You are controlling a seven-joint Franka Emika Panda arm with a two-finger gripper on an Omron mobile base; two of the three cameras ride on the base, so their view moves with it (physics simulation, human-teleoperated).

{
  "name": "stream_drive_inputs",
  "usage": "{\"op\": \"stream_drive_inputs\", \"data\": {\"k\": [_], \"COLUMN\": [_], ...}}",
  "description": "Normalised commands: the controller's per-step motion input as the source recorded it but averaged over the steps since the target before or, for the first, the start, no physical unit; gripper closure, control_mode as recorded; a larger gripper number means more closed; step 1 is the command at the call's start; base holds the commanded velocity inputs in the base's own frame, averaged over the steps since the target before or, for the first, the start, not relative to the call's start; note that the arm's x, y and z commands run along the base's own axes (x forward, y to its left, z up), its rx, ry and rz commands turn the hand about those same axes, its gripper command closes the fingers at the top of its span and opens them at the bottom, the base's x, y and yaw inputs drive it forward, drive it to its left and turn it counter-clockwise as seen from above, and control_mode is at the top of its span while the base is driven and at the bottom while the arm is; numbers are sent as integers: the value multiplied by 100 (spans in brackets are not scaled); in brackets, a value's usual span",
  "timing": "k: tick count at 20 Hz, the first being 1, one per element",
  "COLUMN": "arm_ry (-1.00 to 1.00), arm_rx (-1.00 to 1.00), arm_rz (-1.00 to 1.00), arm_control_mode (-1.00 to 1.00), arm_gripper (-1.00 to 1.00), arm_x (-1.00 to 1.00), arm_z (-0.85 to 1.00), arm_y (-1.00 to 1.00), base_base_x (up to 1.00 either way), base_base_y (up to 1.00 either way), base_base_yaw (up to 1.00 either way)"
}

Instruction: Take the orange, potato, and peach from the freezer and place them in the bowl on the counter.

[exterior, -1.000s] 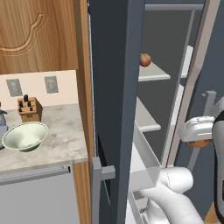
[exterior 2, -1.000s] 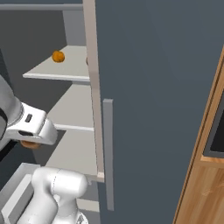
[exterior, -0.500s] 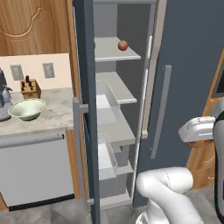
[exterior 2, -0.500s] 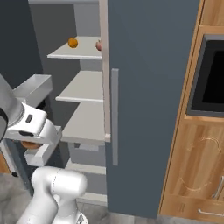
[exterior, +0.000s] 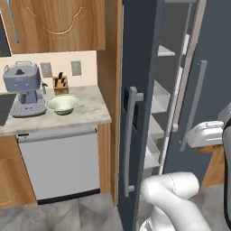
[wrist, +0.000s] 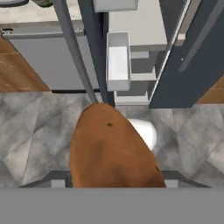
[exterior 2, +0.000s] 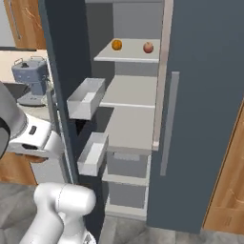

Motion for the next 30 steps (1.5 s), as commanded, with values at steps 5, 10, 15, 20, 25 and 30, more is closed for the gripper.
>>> {"op": "stream_drive_inputs", "data": {"k": [5, 10, 15, 20, 25, 30], "arm_ry": [0, 0, 0, 0, 0, 0], "arm_rx": [0, 0, 0, 0, 0, 0], "arm_rz": [0, 0, 0, 0, 0, 0], "arm_control_mode": [100, 100, 100, 100, 100, 100], "arm_gripper": [100, 100, 100, 100, 100, 100], "arm_x": [0, 0, 0, 0, 0, 0], "arm_z": [0, 0, 0, 0, 0, 0], "arm_y": [0, 0, 0, 0, 0, 0], "base_base_x": [-9, 5, 49, 76, 74, 65], "base_base_y": [100, 100, 62, 10, -13, -19], "base_base_yaw": [1, 6, 3, 0, 0, 0]}}
